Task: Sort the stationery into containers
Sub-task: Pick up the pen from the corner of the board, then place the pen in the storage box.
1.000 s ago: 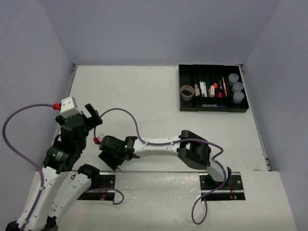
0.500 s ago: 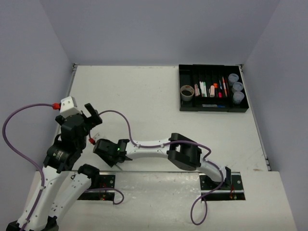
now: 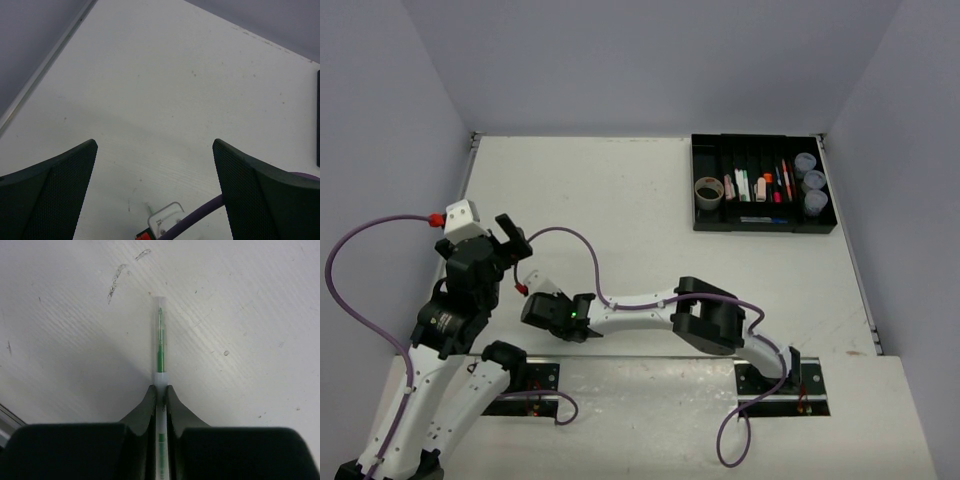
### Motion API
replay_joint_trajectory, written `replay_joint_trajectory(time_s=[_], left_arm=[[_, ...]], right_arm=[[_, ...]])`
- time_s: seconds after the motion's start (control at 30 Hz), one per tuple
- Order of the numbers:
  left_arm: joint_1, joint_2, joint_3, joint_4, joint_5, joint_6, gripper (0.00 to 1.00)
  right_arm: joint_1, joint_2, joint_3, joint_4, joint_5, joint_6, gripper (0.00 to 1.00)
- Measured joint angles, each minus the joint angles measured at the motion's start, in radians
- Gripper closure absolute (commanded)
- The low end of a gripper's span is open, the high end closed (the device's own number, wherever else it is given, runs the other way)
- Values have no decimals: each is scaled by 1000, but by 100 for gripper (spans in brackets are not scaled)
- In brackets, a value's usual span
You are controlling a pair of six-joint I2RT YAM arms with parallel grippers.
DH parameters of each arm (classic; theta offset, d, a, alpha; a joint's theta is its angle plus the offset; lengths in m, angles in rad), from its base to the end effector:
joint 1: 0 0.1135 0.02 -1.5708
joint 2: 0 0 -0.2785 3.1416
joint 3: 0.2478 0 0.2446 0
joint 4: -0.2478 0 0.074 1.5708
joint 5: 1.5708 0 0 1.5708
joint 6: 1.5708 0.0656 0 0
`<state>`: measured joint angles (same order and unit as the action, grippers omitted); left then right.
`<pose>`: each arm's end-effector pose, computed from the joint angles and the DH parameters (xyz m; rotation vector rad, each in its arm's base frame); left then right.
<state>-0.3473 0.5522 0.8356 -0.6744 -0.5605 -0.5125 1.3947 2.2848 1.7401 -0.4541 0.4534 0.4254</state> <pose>0.1187 -0.0059 0.3341 -0.5121 1.8293 -0.0324 0.1173 0.4954 0.1406 -0.9881 2.2310 0.2206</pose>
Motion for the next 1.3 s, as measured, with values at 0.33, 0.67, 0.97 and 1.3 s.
replay_joint_trajectory(time_s=[0.33, 0.67, 0.97, 1.3], left_arm=[[0, -1, 0, 0, 7, 0, 0], [0, -7, 0, 0, 8, 0, 0], [0, -13, 0, 1, 23, 1, 0], [0, -57, 0, 8, 57, 7, 0]], right_arm=[[-54, -202, -314, 127, -122, 26, 100], [-211, -384, -533, 106, -163, 51, 100], [-484, -683, -669, 57, -147, 27, 100], [-1036, -679, -484, 24, -137, -172, 100]])
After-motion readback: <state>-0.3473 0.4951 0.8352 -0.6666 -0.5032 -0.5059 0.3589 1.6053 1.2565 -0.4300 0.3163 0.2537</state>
